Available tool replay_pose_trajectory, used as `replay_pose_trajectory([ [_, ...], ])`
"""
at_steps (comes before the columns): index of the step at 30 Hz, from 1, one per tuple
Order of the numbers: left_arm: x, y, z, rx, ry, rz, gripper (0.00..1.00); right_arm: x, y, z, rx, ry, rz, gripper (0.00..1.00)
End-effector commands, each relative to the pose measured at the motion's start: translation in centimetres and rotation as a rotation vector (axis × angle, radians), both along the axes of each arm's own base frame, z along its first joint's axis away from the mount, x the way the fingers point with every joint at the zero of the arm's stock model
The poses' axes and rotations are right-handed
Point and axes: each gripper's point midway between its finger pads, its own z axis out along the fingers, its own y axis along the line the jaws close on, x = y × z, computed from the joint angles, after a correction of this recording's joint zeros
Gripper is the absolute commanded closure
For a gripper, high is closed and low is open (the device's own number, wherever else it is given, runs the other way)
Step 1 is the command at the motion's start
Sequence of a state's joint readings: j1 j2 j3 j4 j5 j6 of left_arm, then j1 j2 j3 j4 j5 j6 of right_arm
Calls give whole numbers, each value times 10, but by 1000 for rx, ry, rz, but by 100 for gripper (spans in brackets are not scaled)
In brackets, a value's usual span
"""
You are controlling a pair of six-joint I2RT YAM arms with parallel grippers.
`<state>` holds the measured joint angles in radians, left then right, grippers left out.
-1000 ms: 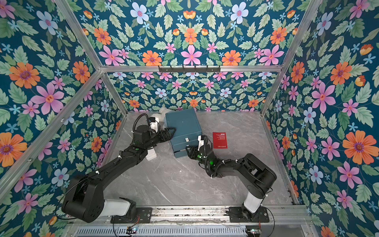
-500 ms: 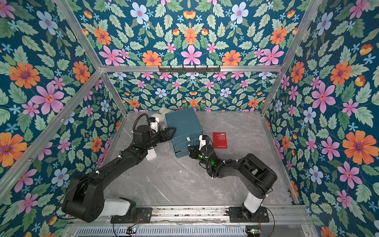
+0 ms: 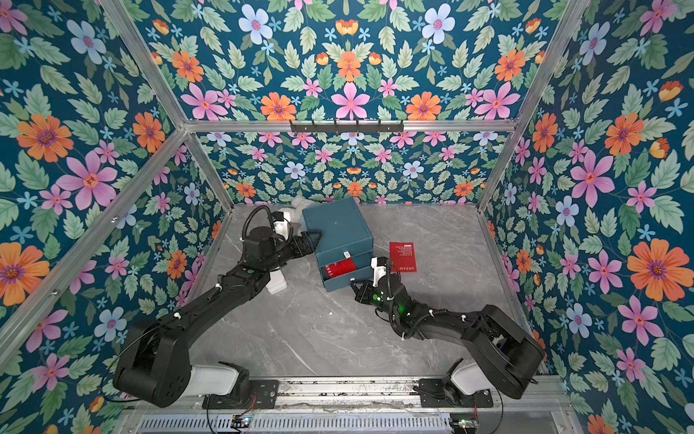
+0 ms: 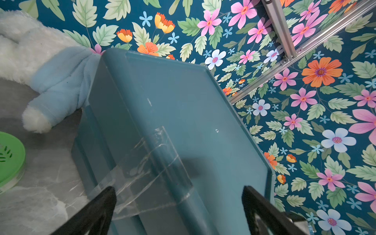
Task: Take the postcards out of the drawer
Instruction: Open the drawer in the storage box.
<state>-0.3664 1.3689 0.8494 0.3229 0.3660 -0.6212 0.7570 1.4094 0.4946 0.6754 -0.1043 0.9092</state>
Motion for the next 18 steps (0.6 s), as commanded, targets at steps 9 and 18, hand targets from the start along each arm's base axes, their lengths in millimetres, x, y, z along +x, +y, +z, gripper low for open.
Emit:
replay_pose_trajectory([
  [9, 4, 1, 10, 4, -27, 14, 1, -41, -36, -28, -71, 137, -20, 100],
  [18, 6, 3, 9, 9, -26, 26, 1, -55, -56, -36, -78, 160, -65, 100],
])
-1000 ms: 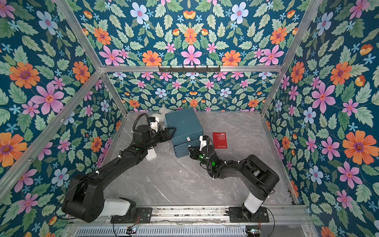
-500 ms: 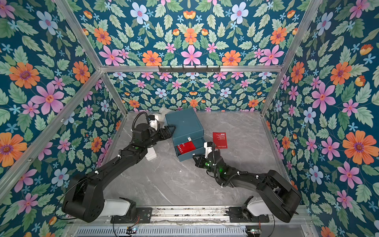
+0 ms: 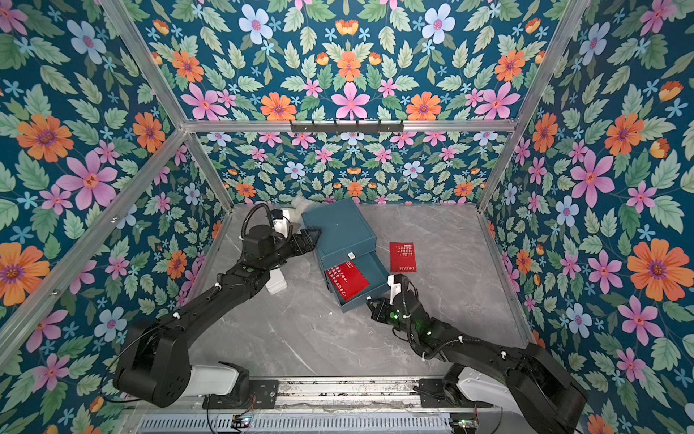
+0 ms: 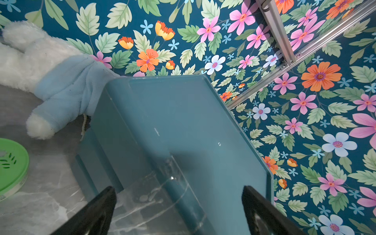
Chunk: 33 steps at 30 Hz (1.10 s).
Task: Take the postcards out of the drawer
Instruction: Open the drawer in the storage box, then pick up the postcard from the drawer.
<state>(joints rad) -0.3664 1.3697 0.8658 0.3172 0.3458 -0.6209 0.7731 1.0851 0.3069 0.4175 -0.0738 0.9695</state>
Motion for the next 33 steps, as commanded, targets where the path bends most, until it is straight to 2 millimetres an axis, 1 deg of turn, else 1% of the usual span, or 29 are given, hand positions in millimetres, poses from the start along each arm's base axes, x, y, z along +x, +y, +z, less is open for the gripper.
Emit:
replay_pose_trajectory([
  [1, 3, 1, 4, 8, -15, 8, 1, -2, -6, -9, -27, 36, -26, 98],
  [3, 3, 1, 5, 7, -17, 8, 1, -2, -5, -6, -31, 35, -16, 90],
  [7, 1, 5, 8, 26, -27, 21, 1, -4, -4, -2, -42, 34, -1, 71],
  [11, -3, 10, 10, 61, -35, 34, 1, -5, -8, 11, -71, 10, 5, 60],
  [13, -6, 12, 11, 72, -38, 32, 1, -5, -12, 22, -95, -13, 4, 56],
  [17, -13, 15, 9, 104, -27, 25, 0, -1, -15, 47, -152, -73, 13, 49],
  [20, -21, 16, 6, 122, -21, 9, 1, 4, -9, 66, -212, -126, 72, 43],
  [22, -28, 17, 4, 122, -37, 1, 0, 9, -4, 73, -253, -130, 106, 42],
  [27, -45, 17, -4, 89, -47, -25, 0, 27, 15, 82, -279, -121, 199, 40],
  [33, -62, 12, -18, 10, -31, -45, 0, 51, 27, 80, -338, -92, 252, 38],
])
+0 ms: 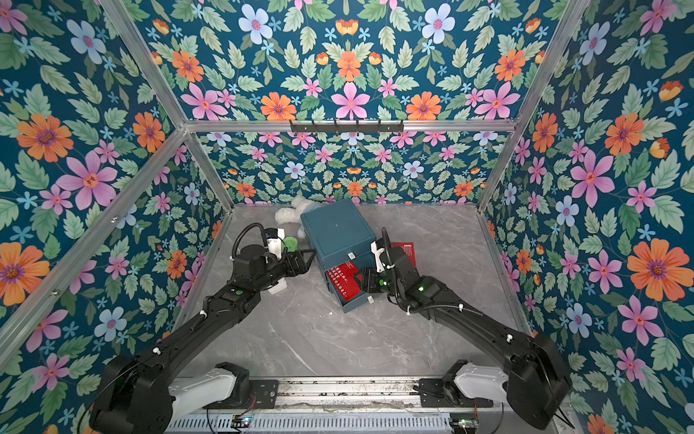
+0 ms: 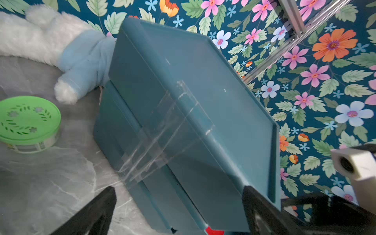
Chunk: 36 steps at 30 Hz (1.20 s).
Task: Take the postcards out of the drawer
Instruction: Pick up the postcard from the drawer.
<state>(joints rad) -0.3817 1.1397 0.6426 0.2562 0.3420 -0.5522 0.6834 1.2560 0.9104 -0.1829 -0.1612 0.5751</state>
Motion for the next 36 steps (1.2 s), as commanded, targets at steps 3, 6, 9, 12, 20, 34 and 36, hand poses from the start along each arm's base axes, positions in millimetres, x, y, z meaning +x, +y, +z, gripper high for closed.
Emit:
replay_pose_trajectory([
  [3, -11, -9, 6, -98, -37, -26, 0, 6, 7, -14, -76, 40, 64, 38],
  [6, -17, -13, 1, -116, -34, -39, 1, 11, 8, -26, -106, 75, 62, 38],
  [9, -24, -20, -4, -121, -25, -66, 1, 14, 8, -40, -136, 121, 61, 39],
  [12, -29, -27, -9, -119, -21, -87, 1, 15, 9, -50, -159, 148, 60, 40],
  [20, -29, -37, -15, -112, -11, -105, 1, 21, 7, -71, -213, 227, 49, 44],
  [34, -22, -48, -27, -107, 20, -115, 1, 36, 7, -97, -340, 285, 52, 39],
  [36, -21, -48, -28, -105, 24, -113, 1, 39, 4, -97, -365, 272, 47, 39],
])
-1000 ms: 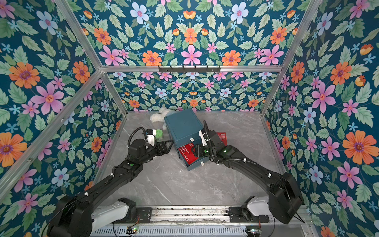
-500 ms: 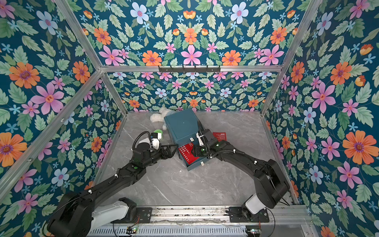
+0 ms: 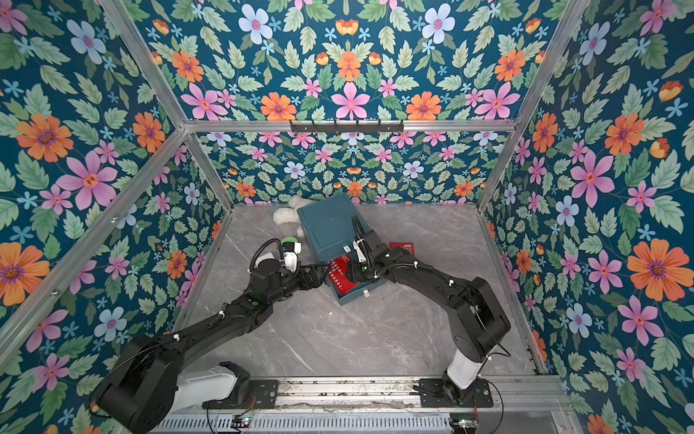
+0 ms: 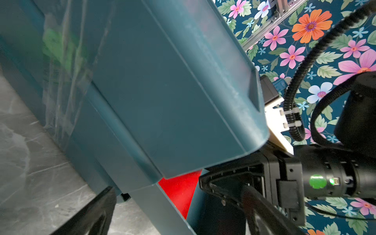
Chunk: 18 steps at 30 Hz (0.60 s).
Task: Take the postcards out of the drawer
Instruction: Pick up the postcard from the drawer.
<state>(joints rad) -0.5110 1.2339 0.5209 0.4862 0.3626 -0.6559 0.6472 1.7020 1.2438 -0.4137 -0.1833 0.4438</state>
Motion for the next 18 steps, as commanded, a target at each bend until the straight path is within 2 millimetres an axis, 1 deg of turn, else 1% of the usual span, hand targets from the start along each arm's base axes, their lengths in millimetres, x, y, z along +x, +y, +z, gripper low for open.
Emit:
replay_pose_trajectory([
  [1, 4, -2, 10, -21, -30, 8, 1, -8, -22, -23, -126, 50, -25, 39],
  [5, 7, 0, 9, -14, -28, 25, 1, -3, -29, -19, -161, 17, -39, 39],
  [8, 9, 1, 9, -10, -28, 36, 1, -5, -26, -8, -151, 12, -17, 39],
  [10, 10, 2, 9, -5, -26, 41, 1, -10, -22, -3, -132, 28, 11, 39],
  [12, 12, 3, 10, -1, -28, 48, 1, -18, -18, -2, -118, 64, 46, 39],
  [14, 13, 3, 10, 1, -29, 52, 0, -25, -17, -5, -117, 104, 67, 39],
  [15, 14, 3, 9, 3, -27, 55, 0, -25, -18, -7, -123, 103, 66, 39],
  [18, 15, 1, 9, -2, -20, 52, 0, -18, -22, -11, -145, 63, 43, 39],
])
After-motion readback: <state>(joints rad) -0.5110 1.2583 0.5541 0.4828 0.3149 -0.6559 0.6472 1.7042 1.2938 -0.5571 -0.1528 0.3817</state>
